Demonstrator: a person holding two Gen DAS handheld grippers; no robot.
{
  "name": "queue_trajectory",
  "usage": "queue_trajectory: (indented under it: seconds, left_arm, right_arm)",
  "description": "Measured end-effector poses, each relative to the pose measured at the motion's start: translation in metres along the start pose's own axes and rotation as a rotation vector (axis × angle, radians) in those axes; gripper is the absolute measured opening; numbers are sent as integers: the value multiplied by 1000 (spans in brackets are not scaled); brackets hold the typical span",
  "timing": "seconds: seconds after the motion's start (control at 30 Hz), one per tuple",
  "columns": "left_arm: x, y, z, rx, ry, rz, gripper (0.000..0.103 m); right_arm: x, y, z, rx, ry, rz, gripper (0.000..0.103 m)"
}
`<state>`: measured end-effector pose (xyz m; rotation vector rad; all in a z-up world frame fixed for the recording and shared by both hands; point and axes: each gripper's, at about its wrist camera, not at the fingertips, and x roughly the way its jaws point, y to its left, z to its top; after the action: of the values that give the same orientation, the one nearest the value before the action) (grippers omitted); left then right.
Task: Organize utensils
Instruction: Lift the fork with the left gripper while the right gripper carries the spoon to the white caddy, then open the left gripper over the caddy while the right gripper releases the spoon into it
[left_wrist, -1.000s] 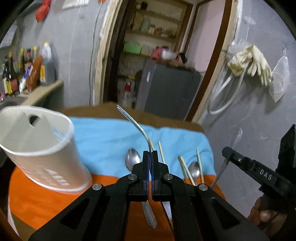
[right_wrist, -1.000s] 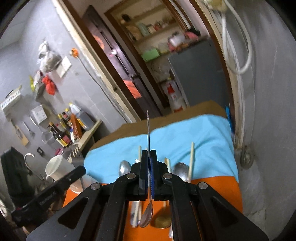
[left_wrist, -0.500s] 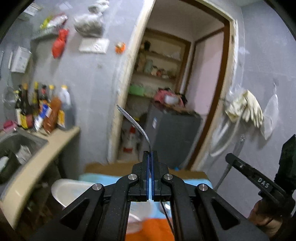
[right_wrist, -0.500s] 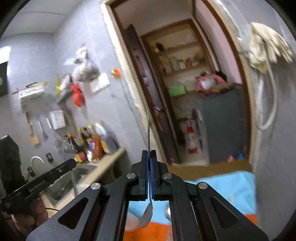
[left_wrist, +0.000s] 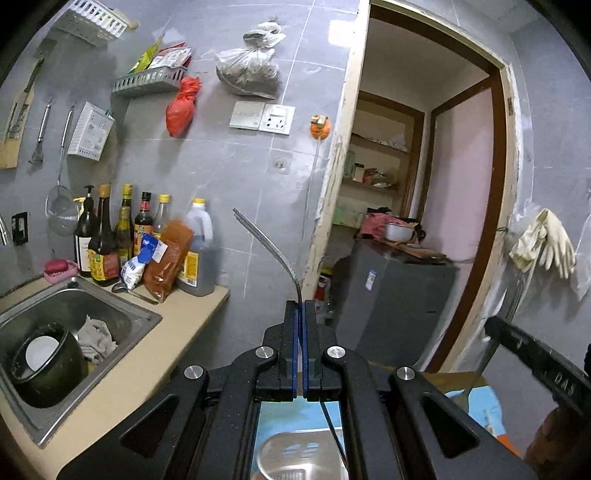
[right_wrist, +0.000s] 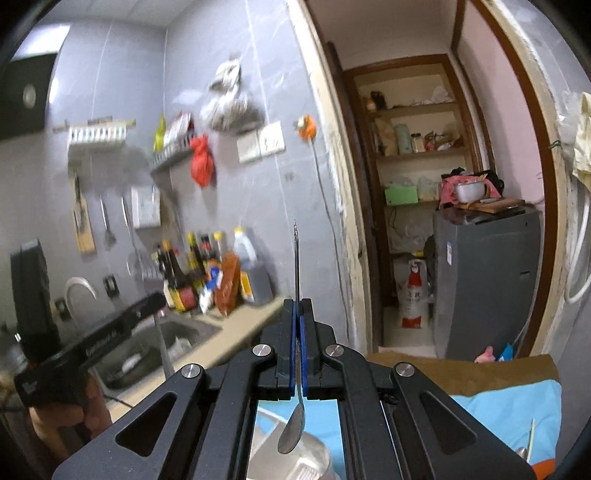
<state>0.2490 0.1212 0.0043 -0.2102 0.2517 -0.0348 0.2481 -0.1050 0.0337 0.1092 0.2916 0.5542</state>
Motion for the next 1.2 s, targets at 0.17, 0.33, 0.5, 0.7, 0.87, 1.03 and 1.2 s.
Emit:
queue_trajectory:
  seconds: [0.17,0.33,0.5,0.7,0.87,1.03,1.2]
  left_arm:
    - [16,-5,-30,56,18,50,0]
    - [27,-9,-50,63,68,60,0]
    - [22,-5,-54,20,138,0,2]
    - [4,1,-48,-83,175,-44,34]
    - [-19,-17,-30,-79,136,-57,43]
    - [-37,-48,-14,-62,73,-88,65]
    - [-54,-88,-3,-14,11,-100,91]
  right_arm:
    - [13,5,-25,-42,51,-24,1]
    - [19,5,-41,-57,90,-22,1]
    - [13,-2,-44,-9,109,1,4]
    - [-5,-7,-35,43,85,17,18]
    - [-31,-15,-21,69,32,-15,32]
    - [-67,-33,-9,87,-40,-75,58]
    - [-106,-55,0,82,-101,-155,79]
